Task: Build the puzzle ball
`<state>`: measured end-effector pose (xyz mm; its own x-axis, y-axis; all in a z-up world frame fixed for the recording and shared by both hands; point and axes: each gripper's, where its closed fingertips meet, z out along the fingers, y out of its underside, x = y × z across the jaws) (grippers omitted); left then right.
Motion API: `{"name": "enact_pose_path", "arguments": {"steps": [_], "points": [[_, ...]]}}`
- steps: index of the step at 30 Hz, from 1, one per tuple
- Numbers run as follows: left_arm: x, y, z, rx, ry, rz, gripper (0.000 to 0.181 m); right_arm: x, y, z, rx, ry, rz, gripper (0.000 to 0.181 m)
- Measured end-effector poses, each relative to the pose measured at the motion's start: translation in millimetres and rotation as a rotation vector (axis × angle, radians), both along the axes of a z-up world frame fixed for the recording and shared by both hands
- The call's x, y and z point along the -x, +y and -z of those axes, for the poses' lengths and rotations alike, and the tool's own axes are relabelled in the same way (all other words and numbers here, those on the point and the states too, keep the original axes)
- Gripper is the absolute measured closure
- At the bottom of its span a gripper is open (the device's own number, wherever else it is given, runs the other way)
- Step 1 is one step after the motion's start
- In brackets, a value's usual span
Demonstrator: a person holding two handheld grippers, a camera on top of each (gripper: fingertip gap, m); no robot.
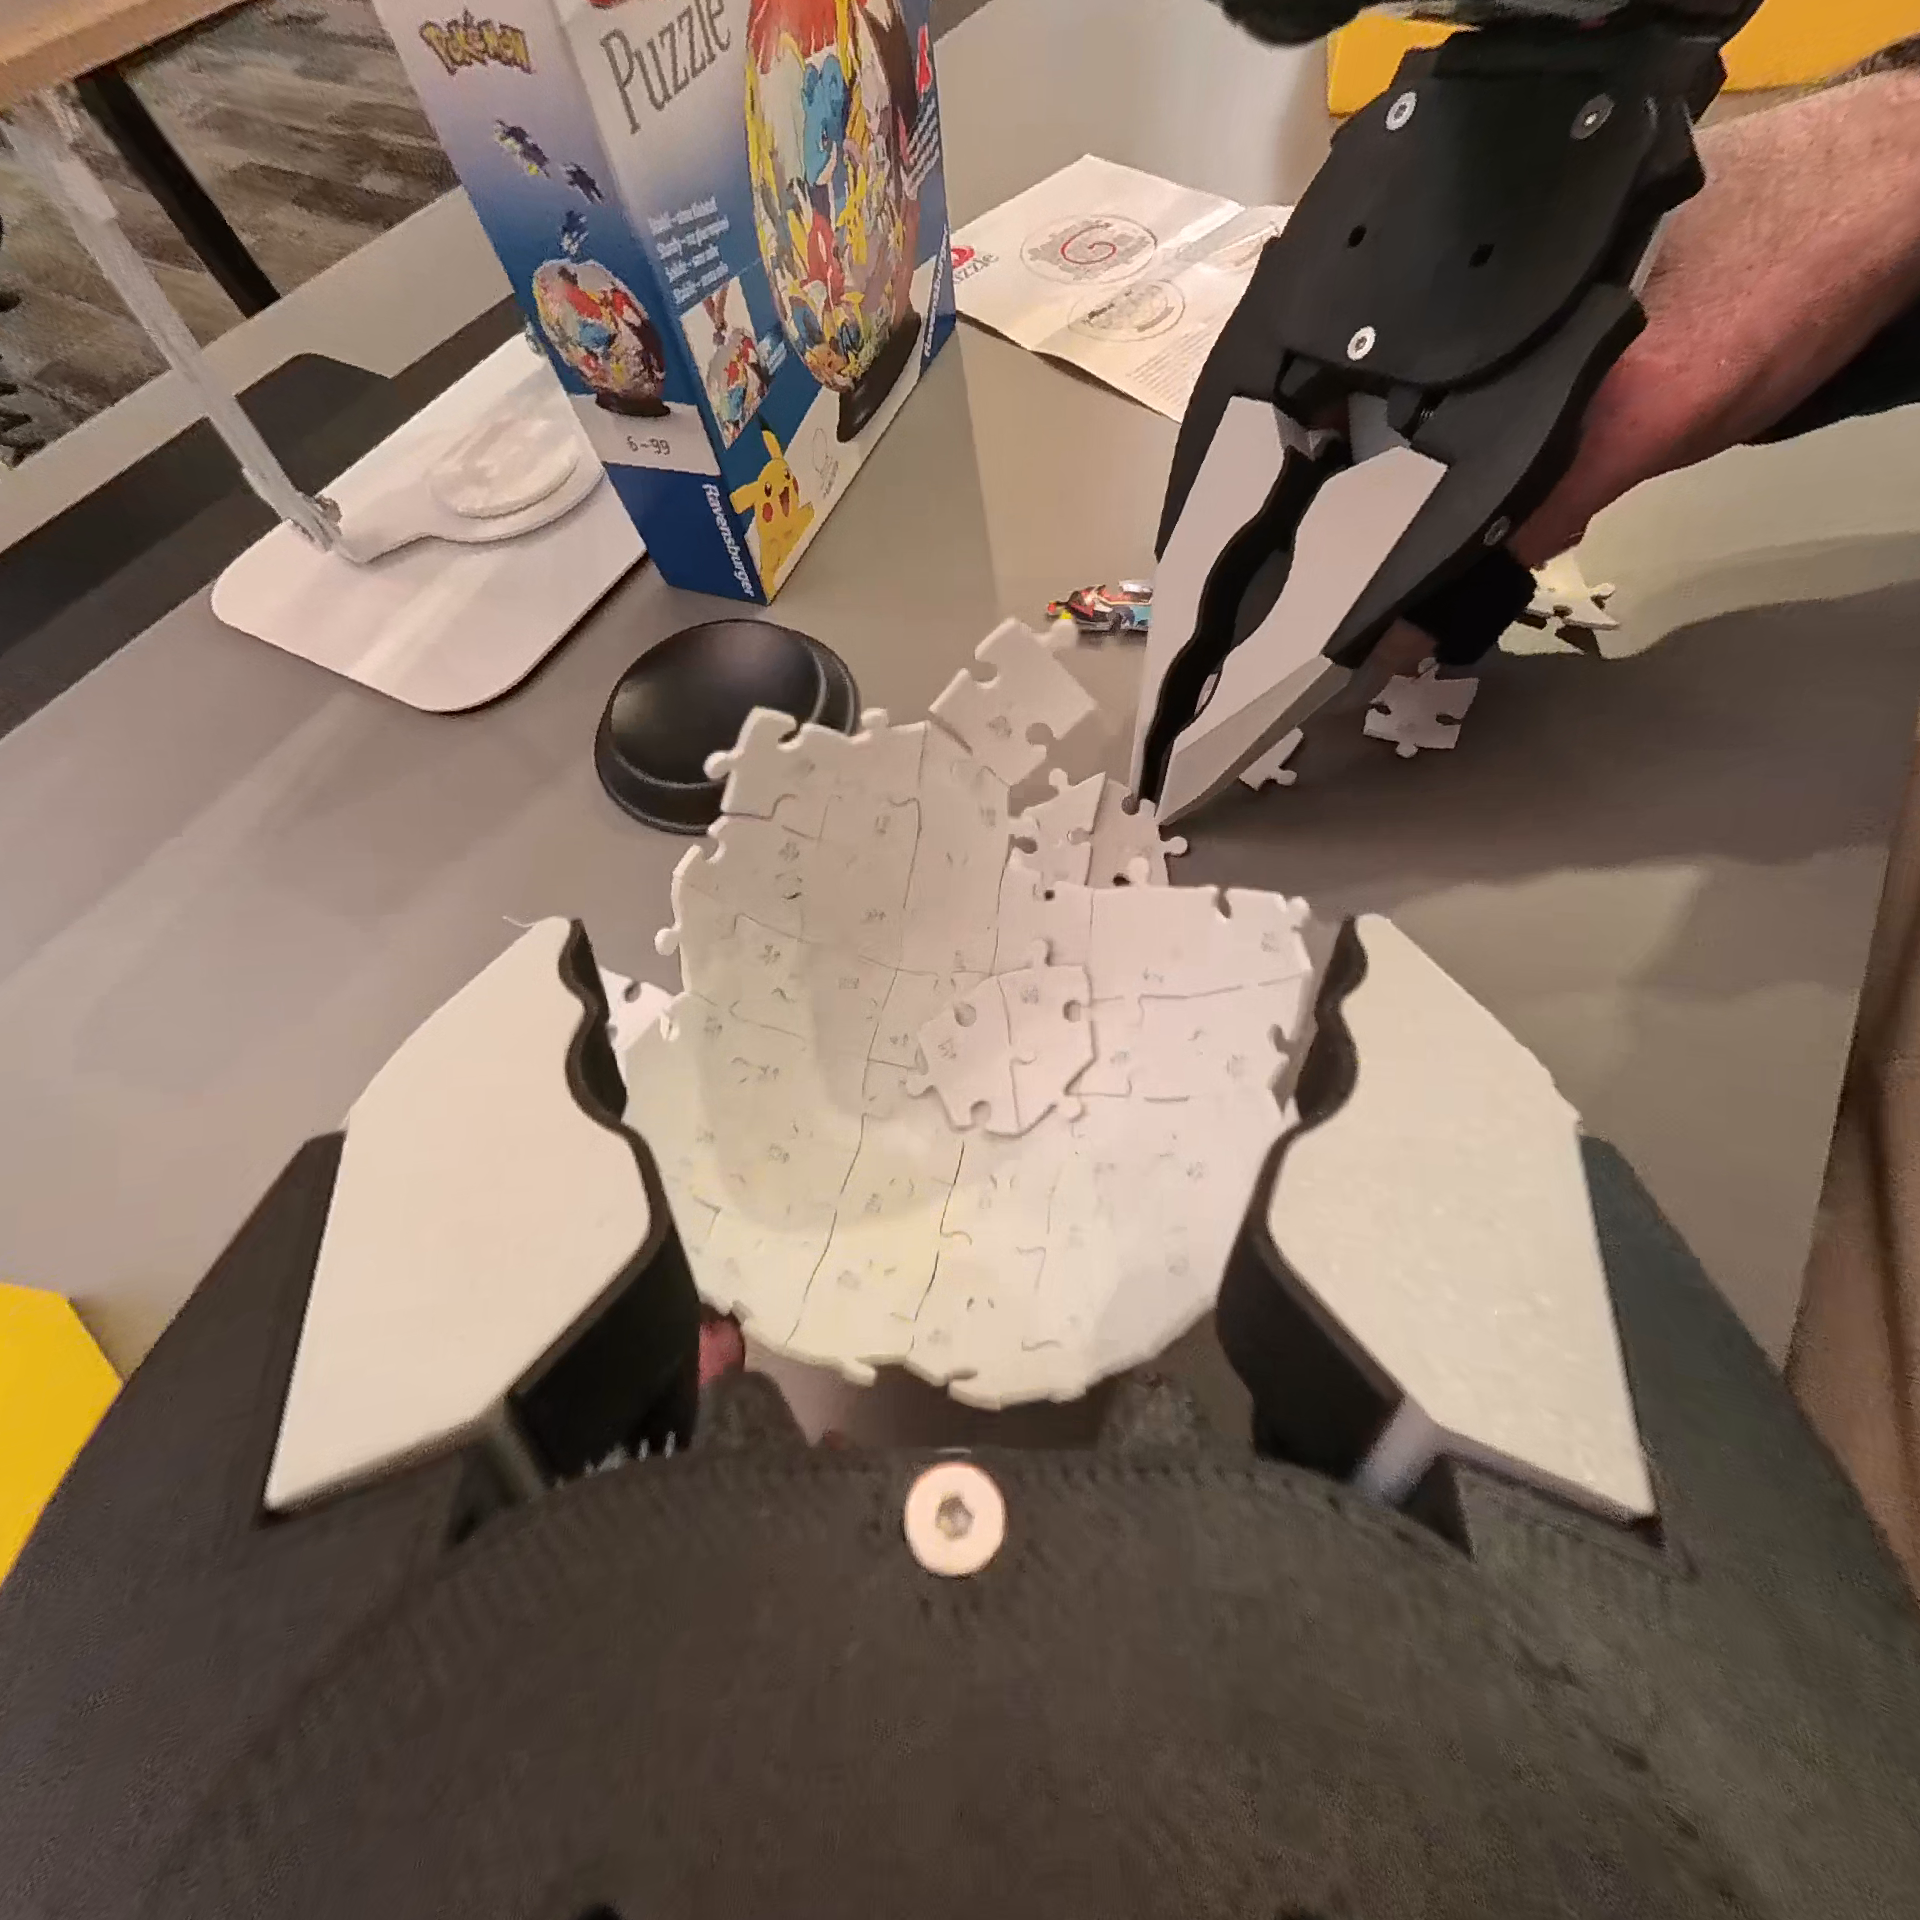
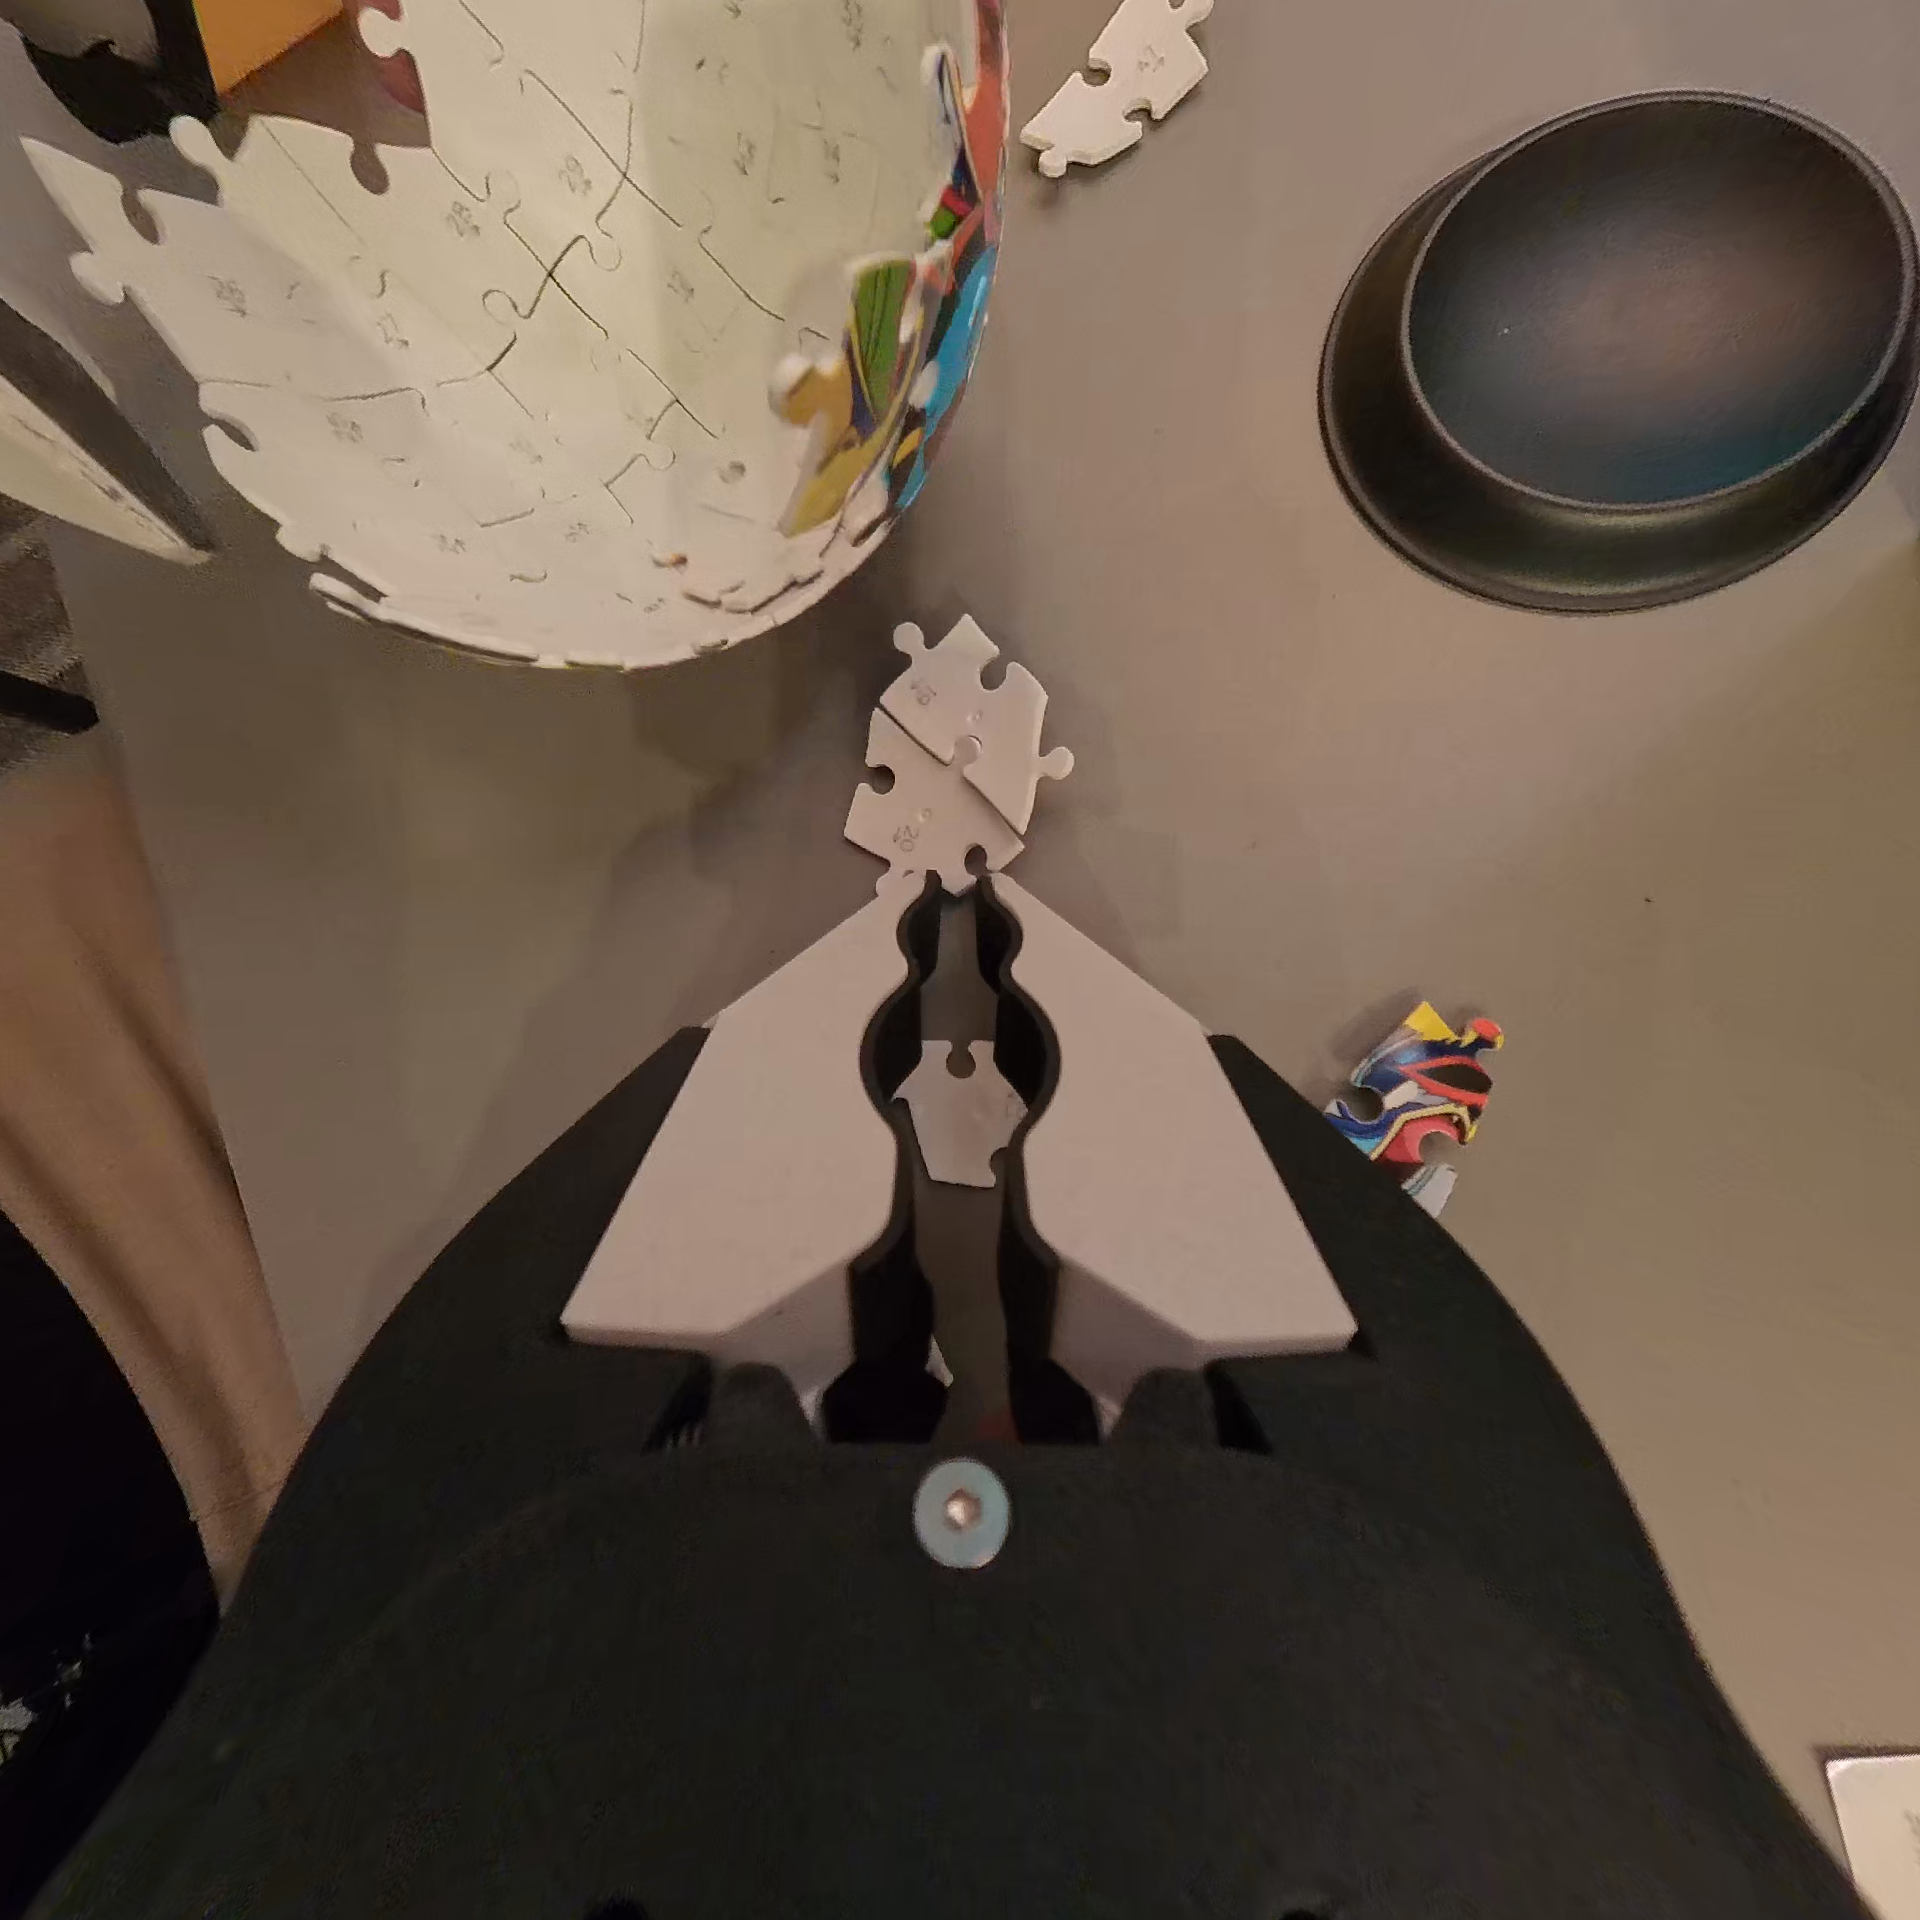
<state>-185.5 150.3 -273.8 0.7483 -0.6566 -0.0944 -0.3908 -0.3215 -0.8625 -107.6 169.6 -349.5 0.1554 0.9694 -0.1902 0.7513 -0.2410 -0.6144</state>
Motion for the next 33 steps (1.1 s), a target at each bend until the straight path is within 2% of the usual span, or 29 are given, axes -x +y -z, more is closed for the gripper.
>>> {"name": "enact_pose_path", "arguments": {"steps": [12, 16, 20, 25, 29, 33], "points": [[27, -16, 5, 0.035, -0.044, -0.076, 0.057, 0, 0, -10, 0.003, 0.033, 0.009, 0.175], [31, -25, 18, 0.098, -0.050, -0.094, 0.048, 4, 3, -31, 0.006, 0.090, 0.011, 0.173], [29, -24, 23, 0.114, -0.055, -0.109, 0.047, 11, 22, -54, -0.028, 0.138, 0.032, 0.157], [23, -21, 31, 0.139, -0.048, -0.117, 0.051, 36, 42, -85, -0.084, 0.155, -0.018, 0.147], [20, -16, 31, 0.131, -0.042, -0.122, 0.053, 56, 47, -75, -0.057, 0.057, -0.111, 0.153], [17, -13, 29, 0.126, -0.035, -0.125, 0.054, 61, 40, -60, -0.007, -0.035, -0.188, 0.157]]}}
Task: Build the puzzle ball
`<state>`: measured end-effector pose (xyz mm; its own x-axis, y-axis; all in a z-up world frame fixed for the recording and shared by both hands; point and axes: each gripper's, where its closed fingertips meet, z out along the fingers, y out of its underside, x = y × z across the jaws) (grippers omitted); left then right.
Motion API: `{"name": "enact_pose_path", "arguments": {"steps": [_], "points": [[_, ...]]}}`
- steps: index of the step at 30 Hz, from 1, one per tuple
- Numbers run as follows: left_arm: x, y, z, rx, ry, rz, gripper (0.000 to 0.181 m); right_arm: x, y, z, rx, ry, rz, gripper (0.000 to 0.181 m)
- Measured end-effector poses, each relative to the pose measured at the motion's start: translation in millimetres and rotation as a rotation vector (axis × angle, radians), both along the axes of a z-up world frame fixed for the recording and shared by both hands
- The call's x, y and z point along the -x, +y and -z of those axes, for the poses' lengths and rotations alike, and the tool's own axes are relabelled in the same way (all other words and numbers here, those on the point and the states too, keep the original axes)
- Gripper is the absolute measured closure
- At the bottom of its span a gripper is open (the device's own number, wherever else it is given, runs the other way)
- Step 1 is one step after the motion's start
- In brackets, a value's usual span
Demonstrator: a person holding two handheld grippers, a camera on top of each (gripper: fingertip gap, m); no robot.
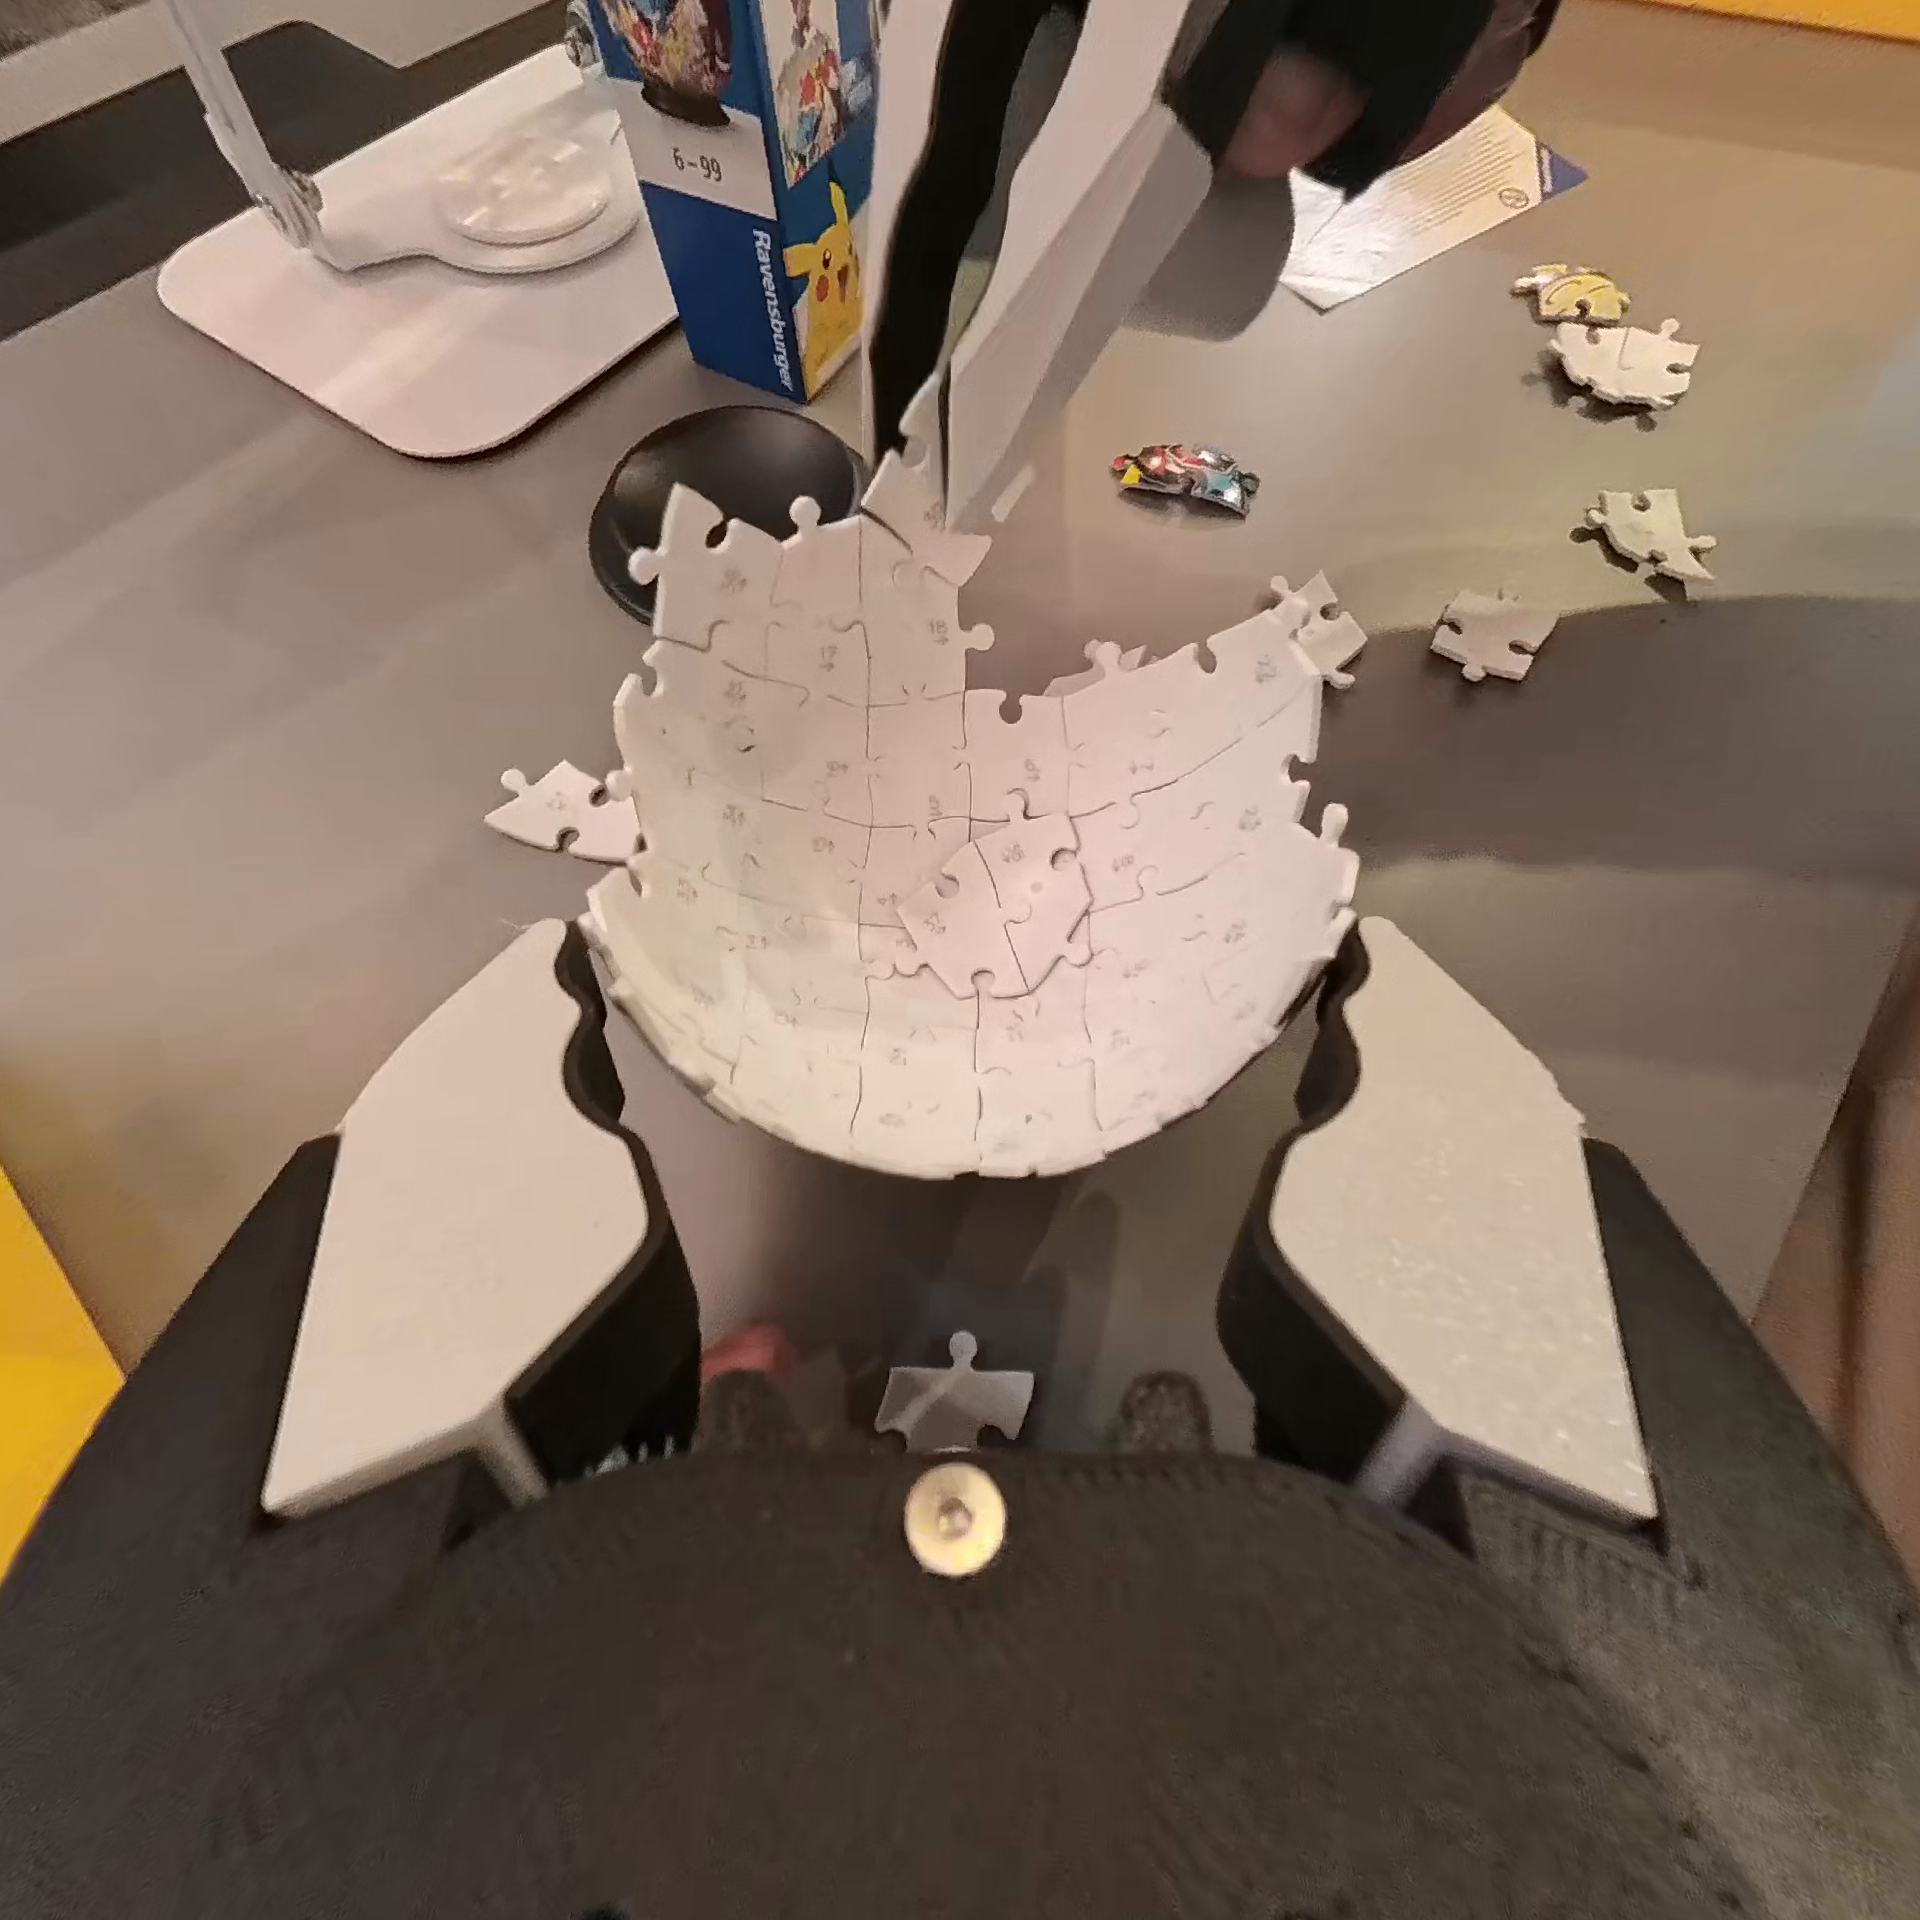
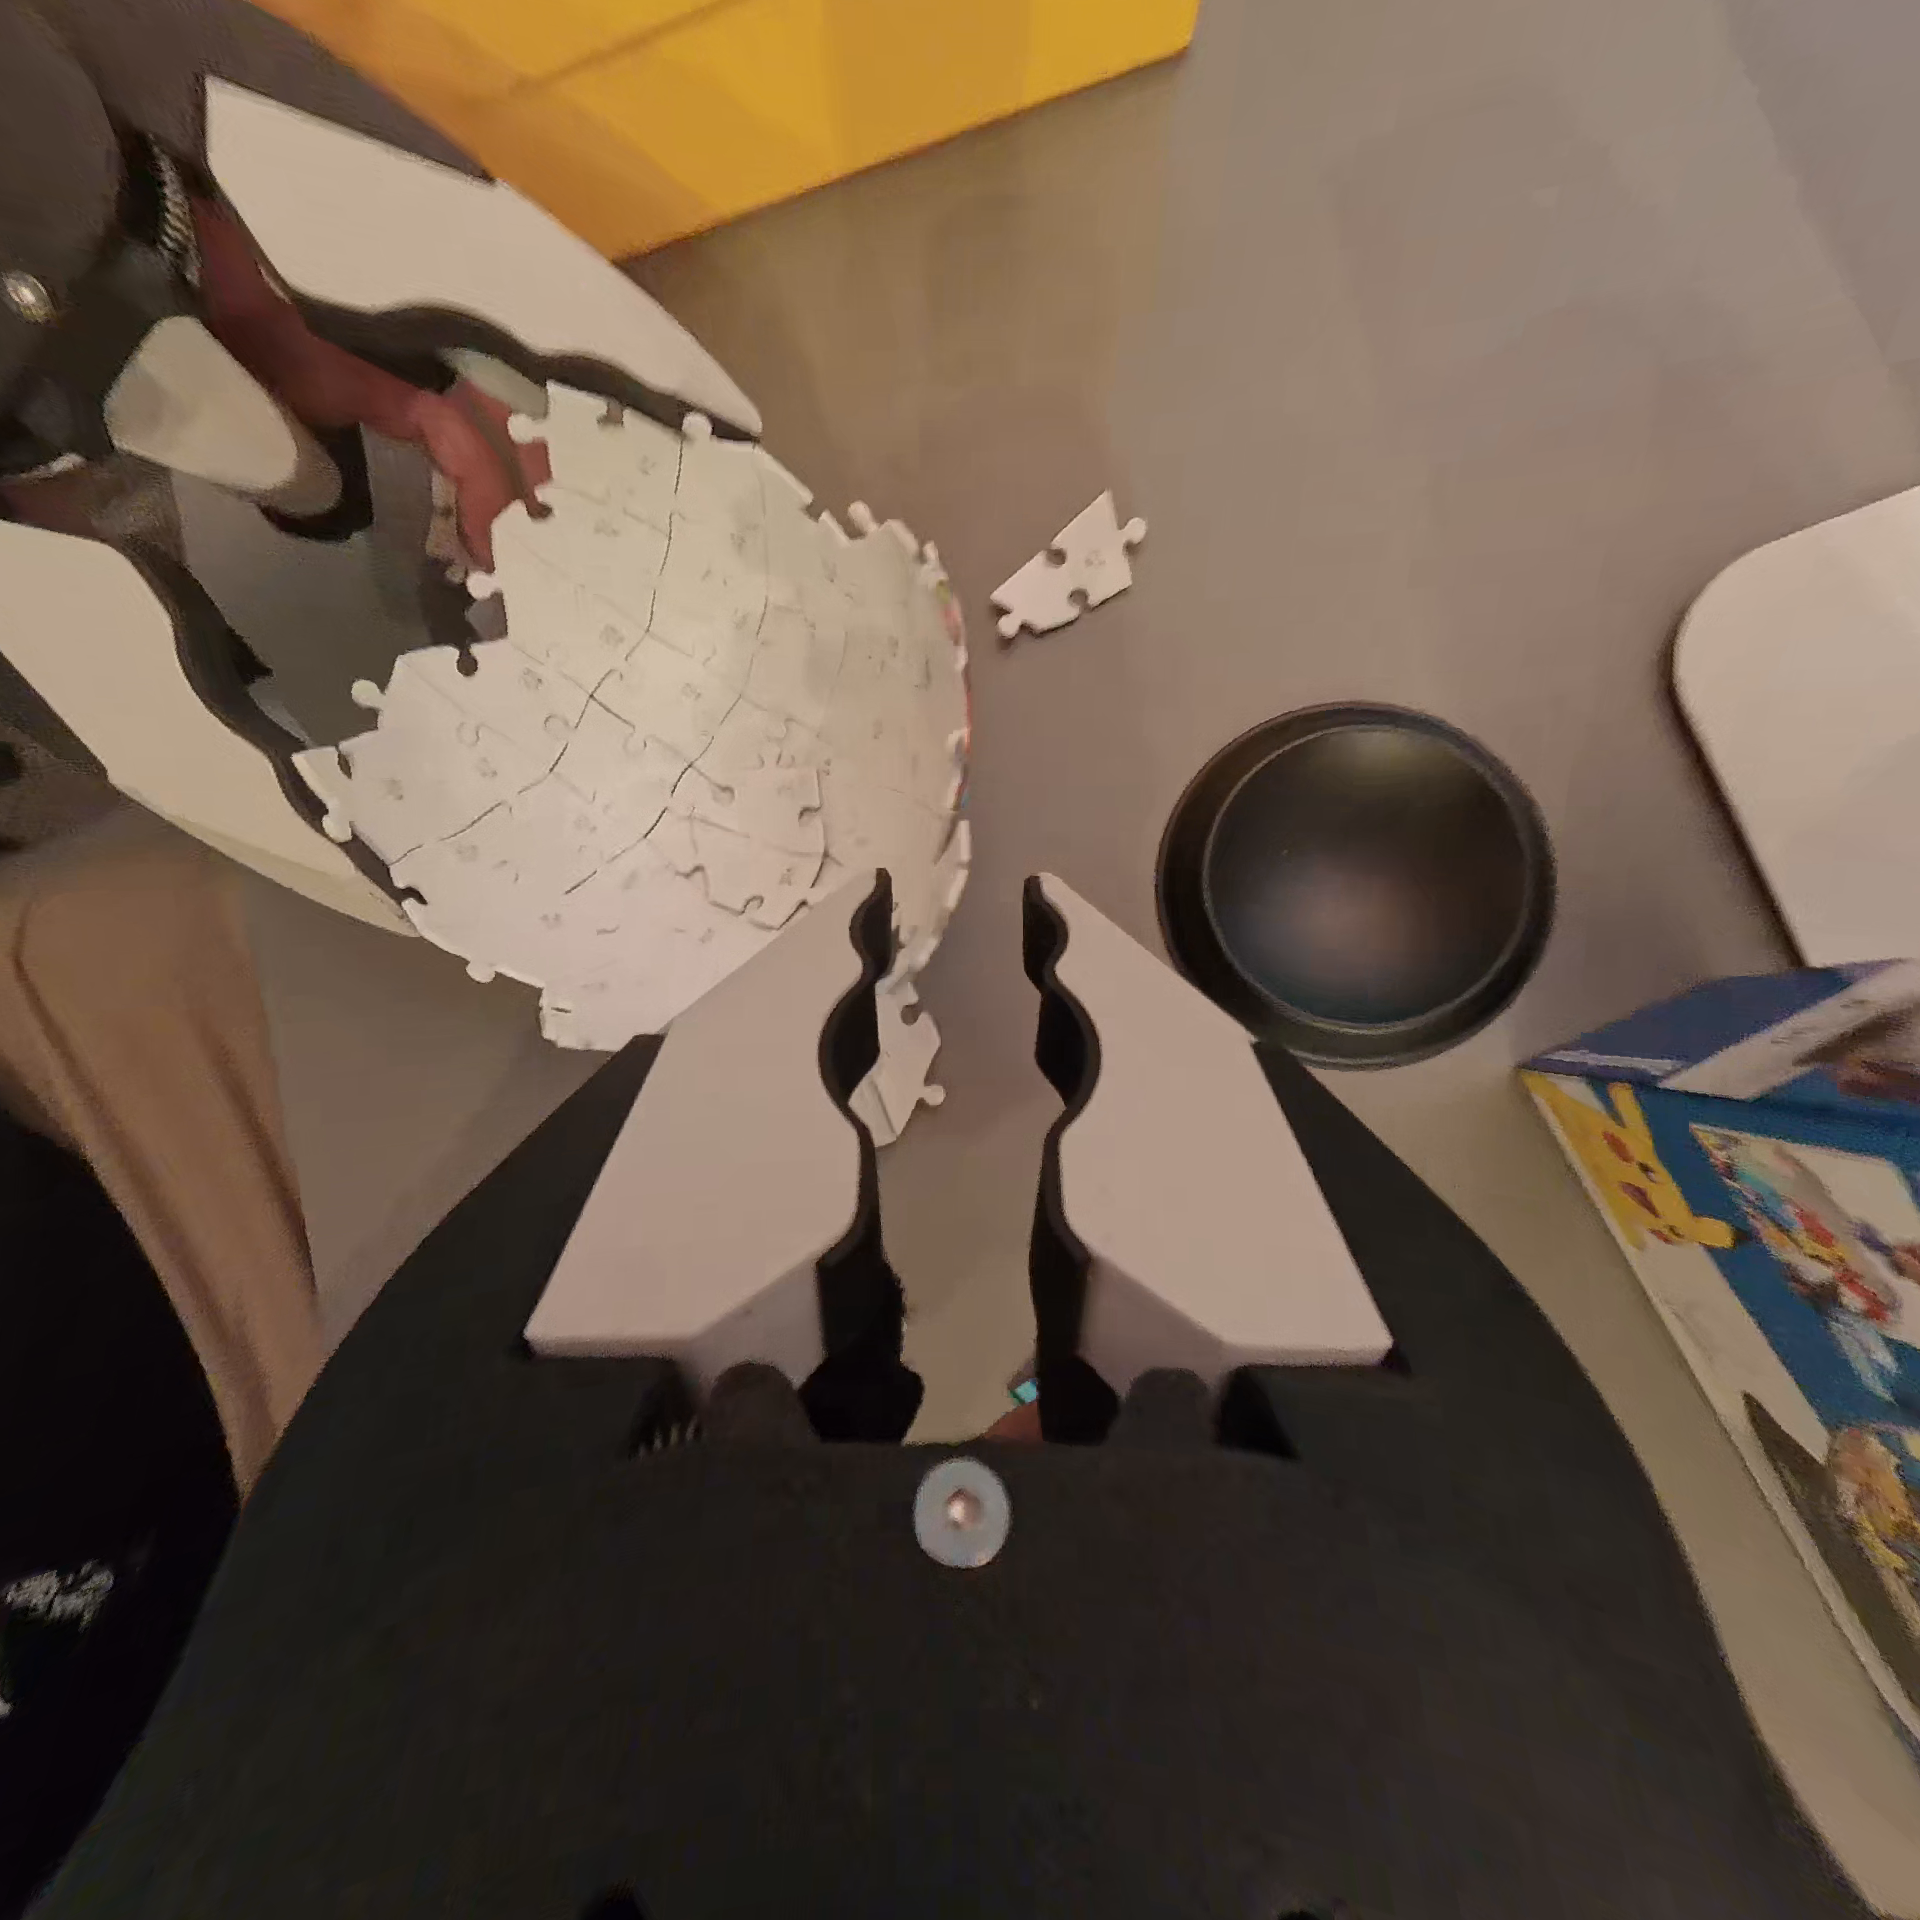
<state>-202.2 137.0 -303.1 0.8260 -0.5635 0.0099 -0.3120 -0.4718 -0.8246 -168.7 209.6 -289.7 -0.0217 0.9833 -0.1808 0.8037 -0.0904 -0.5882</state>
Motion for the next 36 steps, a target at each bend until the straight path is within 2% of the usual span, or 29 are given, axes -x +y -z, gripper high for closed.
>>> {"name": "enact_pose_path", "arguments": {"steps": [3, 9, 12, 19, 24, 27, 31, 36], "points": [[-1, 1, -1, -0.005, 0.008, 0.004, 0.054, 1, -3, 8, -0.016, -0.031, -0.021, 0.158], [-7, 4, -6, -0.023, 0.038, 0.016, 0.056, 1, 0, 21, -0.057, -0.062, -0.027, 0.176], [-9, 5, -8, -0.028, 0.046, 0.019, 0.056, 1, 1, 26, -0.045, -0.071, -0.017, 0.177], [-12, 8, -14, -0.042, 0.071, 0.029, 0.056, 3, 1, 33, 0.057, -0.040, 0.016, 0.179], [-7, 0, -24, -0.008, 0.002, -0.023, 0.057, 3, 1, 36, 0.125, 0.001, 0.065, 0.180], [-3, -6, -34, 0.036, -0.112, -0.091, 0.067, 1, 1, 37, 0.155, 0.028, 0.108, 0.180], [5, -7, -42, 0.100, -0.269, -0.206, 0.093, -3, -2, 37, 0.179, 0.068, 0.170, 0.180], [18, 0, -39, 0.184, -0.286, -0.313, 0.102, -6, -9, 37, 0.187, 0.105, 0.238, 0.181]]}}
